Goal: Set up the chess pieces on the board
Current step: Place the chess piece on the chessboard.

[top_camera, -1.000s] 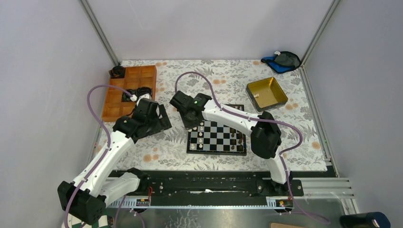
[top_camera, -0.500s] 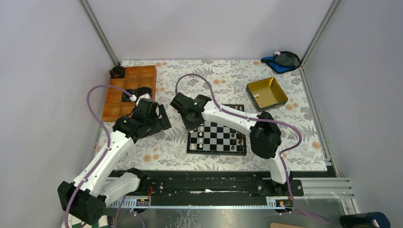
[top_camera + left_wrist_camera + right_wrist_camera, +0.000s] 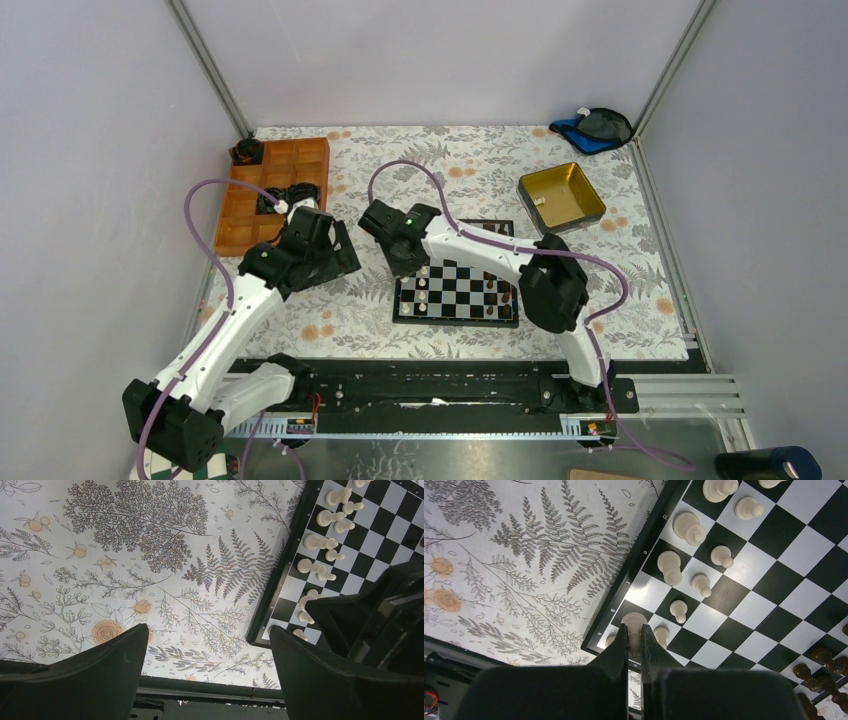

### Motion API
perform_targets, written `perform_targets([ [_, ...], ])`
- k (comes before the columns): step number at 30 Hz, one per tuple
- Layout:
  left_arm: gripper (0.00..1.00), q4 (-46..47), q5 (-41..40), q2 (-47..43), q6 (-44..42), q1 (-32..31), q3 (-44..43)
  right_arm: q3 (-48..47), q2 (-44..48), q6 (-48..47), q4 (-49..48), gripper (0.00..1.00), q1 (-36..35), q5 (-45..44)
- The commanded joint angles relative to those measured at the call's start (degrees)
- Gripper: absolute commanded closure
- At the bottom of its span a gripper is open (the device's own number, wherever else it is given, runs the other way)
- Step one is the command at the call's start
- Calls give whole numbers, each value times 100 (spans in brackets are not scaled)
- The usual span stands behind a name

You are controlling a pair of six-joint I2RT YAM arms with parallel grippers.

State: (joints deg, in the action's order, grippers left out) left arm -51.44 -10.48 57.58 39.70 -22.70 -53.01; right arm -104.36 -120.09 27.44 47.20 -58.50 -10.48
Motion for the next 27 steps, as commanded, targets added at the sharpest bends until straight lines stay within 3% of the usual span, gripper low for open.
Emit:
perform_targets([
  [1, 1, -94, -48, 23, -85, 64, -114, 3, -104, -105, -71, 100, -65, -158],
  [27, 1, -103, -76, 37, -72, 116, -25, 231, -398, -160, -314, 100, -31, -157],
])
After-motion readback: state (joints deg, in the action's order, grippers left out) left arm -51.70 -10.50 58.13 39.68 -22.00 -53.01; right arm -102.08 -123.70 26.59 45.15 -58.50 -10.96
